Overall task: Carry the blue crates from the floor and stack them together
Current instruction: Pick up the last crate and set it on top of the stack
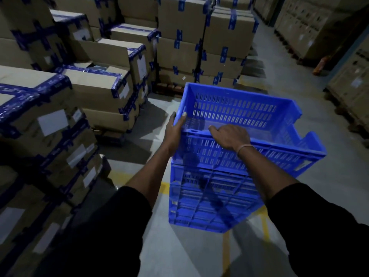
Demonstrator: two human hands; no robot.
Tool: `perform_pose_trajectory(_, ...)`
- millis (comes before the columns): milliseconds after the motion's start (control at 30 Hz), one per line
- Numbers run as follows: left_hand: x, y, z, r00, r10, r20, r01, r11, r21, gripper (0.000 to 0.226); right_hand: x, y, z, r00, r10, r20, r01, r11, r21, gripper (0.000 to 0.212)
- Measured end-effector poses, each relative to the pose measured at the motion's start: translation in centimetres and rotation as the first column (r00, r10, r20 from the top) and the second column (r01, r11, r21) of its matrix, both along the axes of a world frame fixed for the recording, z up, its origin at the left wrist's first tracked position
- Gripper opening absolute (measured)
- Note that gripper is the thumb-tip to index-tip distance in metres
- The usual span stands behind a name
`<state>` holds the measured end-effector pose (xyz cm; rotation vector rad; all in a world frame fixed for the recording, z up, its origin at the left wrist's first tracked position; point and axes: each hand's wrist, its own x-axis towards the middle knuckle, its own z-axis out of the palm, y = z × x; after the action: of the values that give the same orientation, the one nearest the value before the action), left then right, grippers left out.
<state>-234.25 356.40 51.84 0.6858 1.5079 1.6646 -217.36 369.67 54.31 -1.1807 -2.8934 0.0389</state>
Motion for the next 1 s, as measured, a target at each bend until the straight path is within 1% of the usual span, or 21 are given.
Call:
perform_pose_trajectory(100,-1.5,0.5,-1.4,0.980,-0.057,-0.190,0.044,0.997,-0.070,0.064,-0.1,-0.2,0.0,1.000,-0.011,-0.025,0.011,1.000,0.005,0.069)
perform_pose_trajectory(133,-2.4,0.3,-1.2,0.958,-0.063,-0.280,0.032,0.993,-0.114,0.067,-0.4,-0.3,0.1,1.000,-0.009,-0.023,0.009,1.000,0.005,0.068)
perform_pose_trajectory(167,-3.0,0.3,-0.9,0.904,-0.066,-0.422,-0.006,0.986,-0.167,0.076,-0.5,-0.5,0.2,1.000,-0.014,-0.021,0.014,1.000,0.011,0.069)
perform_pose_trajectory(200,-3.4,0.5,-0.8,0.811,-0.066,-0.582,-0.074,0.974,-0.213,0.081,-0.5,-0.6,0.3,0.999,-0.023,-0.024,0.023,0.999,0.023,0.070)
perform_pose_trajectory(233,-3.3,0.8,-0.6,0.671,-0.056,-0.739,-0.152,0.966,-0.211,0.082,-0.4,-0.7,0.3,0.999,-0.034,-0.030,0.035,0.999,0.036,0.072)
perform_pose_trajectory(267,-2.8,1.0,-0.1,0.512,-0.047,-0.858,-0.184,0.969,-0.163,0.079,-0.3,-0.8,0.3,0.998,-0.043,-0.041,0.045,0.998,0.051,0.073)
perform_pose_trajectory(300,-2.2,1.6,0.0,0.375,-0.068,-0.925,-0.162,0.977,-0.138,0.074,-0.2,-0.9,0.3,0.997,-0.054,-0.053,0.057,0.996,0.066,0.074)
perform_pose_trajectory(333,-1.3,1.7,0.5,0.291,-0.107,-0.951,-0.128,0.981,-0.149,0.065,-0.1,-1.0,0.3,0.996,-0.053,-0.065,0.058,0.995,0.084,0.074)
perform_pose_trajectory(367,-1.0,1.8,0.5,0.259,-0.144,-0.955,-0.116,0.977,-0.178,0.057,0.1,-1.2,0.2,0.996,-0.044,-0.074,0.052,0.994,0.101,0.076)
perform_pose_trajectory(400,-0.9,1.8,0.6,0.274,-0.178,-0.945,-0.121,0.969,-0.217,0.054,0.5,-1.3,0.2,0.997,-0.032,-0.076,0.040,0.993,0.113,0.079)
perform_pose_trajectory(467,-1.2,1.4,0.7,0.341,-0.241,-0.909,-0.106,0.951,-0.292,0.062,2.4,-0.9,-0.1,0.997,-0.018,-0.069,0.025,0.993,0.111,0.092)
perform_pose_trajectory(500,-1.7,1.4,0.7,0.327,-0.280,-0.903,-0.097,0.940,-0.327,0.070,3.9,-0.4,-0.3,0.998,-0.020,-0.067,0.028,0.993,0.113,0.097)
perform_pose_trajectory(533,-1.8,1.2,0.9,0.290,-0.324,-0.901,-0.095,0.927,-0.364,0.080,5.8,0.4,-0.3,0.997,-0.035,-0.075,0.044,0.992,0.121,0.098)
perform_pose_trajectory(600,-2.0,1.2,1.1,0.206,-0.386,-0.899,-0.120,0.902,-0.414,0.097,10.5,2.5,-0.5,0.988,-0.120,-0.100,0.134,0.979,0.151,0.088)
perform_pose_trajectory(700,-1.7,1.6,0.9,0.119,-0.410,-0.904,-0.167,0.889,-0.425,0.107,18.9,6.3,-0.8,0.939,-0.316,-0.136,0.336,0.927,0.166,0.083)
perform_pose_trajectory(767,-1.6,1.6,0.7,0.050,-0.420,-0.906,-0.186,0.887,-0.422,0.102,23.0,8.2,-1.0,0.912,-0.366,-0.185,0.387,0.918,0.091,0.077)
perform_pose_trajectory(833,-1.5,1.3,1.0,-0.023,-0.458,-0.888,-0.193,0.874,-0.446,0.096,24.6,9.6,-1.2,0.914,-0.344,-0.217,0.348,0.937,-0.019,0.071)
perform_pose_trajectory(900,-1.1,0.8,1.8,-0.079,-0.524,-0.848,-0.194,0.843,-0.502,0.102,24.6,10.3,-1.6,0.918,-0.327,-0.223,0.319,0.945,-0.069,0.069)
perform_pose_trajectory(933,-0.7,0.3,2.4,-0.104,-0.552,-0.827,-0.203,0.826,-0.526,0.093,24.4,10.3,-1.6,0.919,-0.329,-0.220,0.320,0.944,-0.076,0.069)
perform_pose_trajectory(967,-0.8,0.2,2.3,-0.156,-0.555,-0.817,-0.192,0.829,-0.526,0.078,24.3,10.5,-1.7,0.919,-0.330,-0.218,0.320,0.944,-0.079,0.070)
perform_pose_trajectory(1000,-0.7,0.1,2.8,-0.143,-0.578,-0.804,-0.190,0.813,-0.550,0.077,24.2,10.3,-1.3,0.919,-0.341,-0.199,0.327,0.939,-0.102,0.070)
